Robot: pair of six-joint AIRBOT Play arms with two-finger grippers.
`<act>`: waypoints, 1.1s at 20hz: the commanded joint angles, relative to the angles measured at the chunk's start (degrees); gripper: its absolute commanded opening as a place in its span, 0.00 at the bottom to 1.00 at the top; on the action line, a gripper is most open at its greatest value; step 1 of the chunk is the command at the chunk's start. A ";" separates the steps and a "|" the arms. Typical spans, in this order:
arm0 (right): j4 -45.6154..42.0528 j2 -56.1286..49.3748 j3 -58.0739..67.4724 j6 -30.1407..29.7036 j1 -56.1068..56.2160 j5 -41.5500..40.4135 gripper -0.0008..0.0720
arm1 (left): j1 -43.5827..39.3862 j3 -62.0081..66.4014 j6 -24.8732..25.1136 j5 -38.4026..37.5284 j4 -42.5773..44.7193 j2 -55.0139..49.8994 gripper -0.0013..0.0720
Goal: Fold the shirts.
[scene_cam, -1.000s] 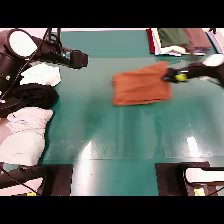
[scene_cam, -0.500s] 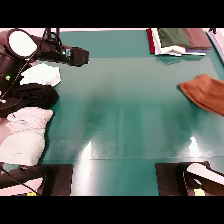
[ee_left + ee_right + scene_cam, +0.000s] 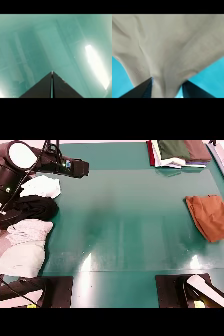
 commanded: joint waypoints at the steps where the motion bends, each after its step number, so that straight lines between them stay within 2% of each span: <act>1: -12.61 0.79 4.42 0.39 1.77 4.74 0.65 | 0.02 0.00 0.98 -0.13 0.26 -0.02 0.05; 3: -10.01 0.79 9.20 1.90 1.70 7.28 0.65 | 0.02 0.00 0.98 -0.11 0.17 -0.02 0.05; 6: 9.53 0.83 12.00 0.63 4.70 9.25 0.64 | 0.02 0.00 0.96 -0.26 0.07 -0.02 0.05; 8: 18.03 0.83 12.00 0.63 10.45 10.67 0.64 | 0.02 0.00 0.96 0.07 -0.02 0.00 0.05; 11: 24.06 0.83 12.00 0.68 23.17 9.99 0.62 | 0.02 0.00 0.96 1.33 -0.02 0.00 0.05; 14: 24.06 0.83 12.00 0.68 35.56 7.69 0.62 | 0.02 0.00 0.96 2.12 -0.04 0.00 0.05; 15: 24.09 0.83 12.00 0.68 39.30 6.80 0.50 | 0.02 0.00 0.96 2.12 -0.02 0.00 0.05; 16: 24.06 0.83 12.02 0.66 42.60 6.16 0.24 | 0.02 0.00 0.96 2.12 -0.04 0.00 0.05; 17: 24.06 0.83 12.00 0.66 45.29 5.62 0.03 | 0.02 0.00 0.96 2.10 -0.02 0.00 0.05; 22: 24.09 0.83 12.02 0.66 52.19 5.05 0.04 | 0.02 0.00 0.96 2.10 -0.02 0.00 0.05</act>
